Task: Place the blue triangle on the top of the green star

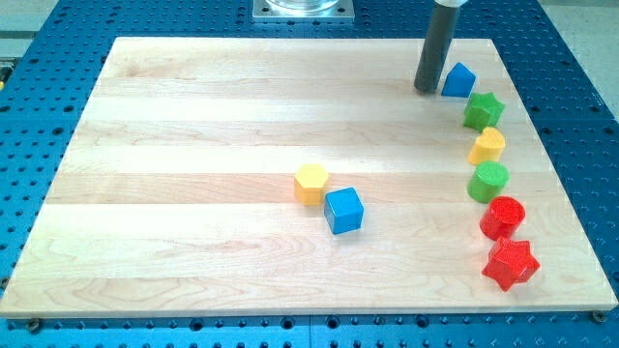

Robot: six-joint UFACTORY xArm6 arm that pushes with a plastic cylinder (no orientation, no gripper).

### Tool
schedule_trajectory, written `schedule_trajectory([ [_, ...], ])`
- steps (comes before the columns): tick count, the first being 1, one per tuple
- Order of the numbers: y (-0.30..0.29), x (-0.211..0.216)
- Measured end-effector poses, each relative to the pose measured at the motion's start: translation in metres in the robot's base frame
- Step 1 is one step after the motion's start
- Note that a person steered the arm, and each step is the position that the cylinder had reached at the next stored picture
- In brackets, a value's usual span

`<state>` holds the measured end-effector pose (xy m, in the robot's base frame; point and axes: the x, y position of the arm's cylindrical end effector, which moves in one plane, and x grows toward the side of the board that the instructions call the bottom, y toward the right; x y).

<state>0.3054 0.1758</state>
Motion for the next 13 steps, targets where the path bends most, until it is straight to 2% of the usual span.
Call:
schedule_trajectory([
  [3,0.015,-0.013],
  [10,0.045,-0.013],
  [11,-0.016,-0.015],
  [12,-0.138,0.011],
  [13,-0.254,0.073],
])
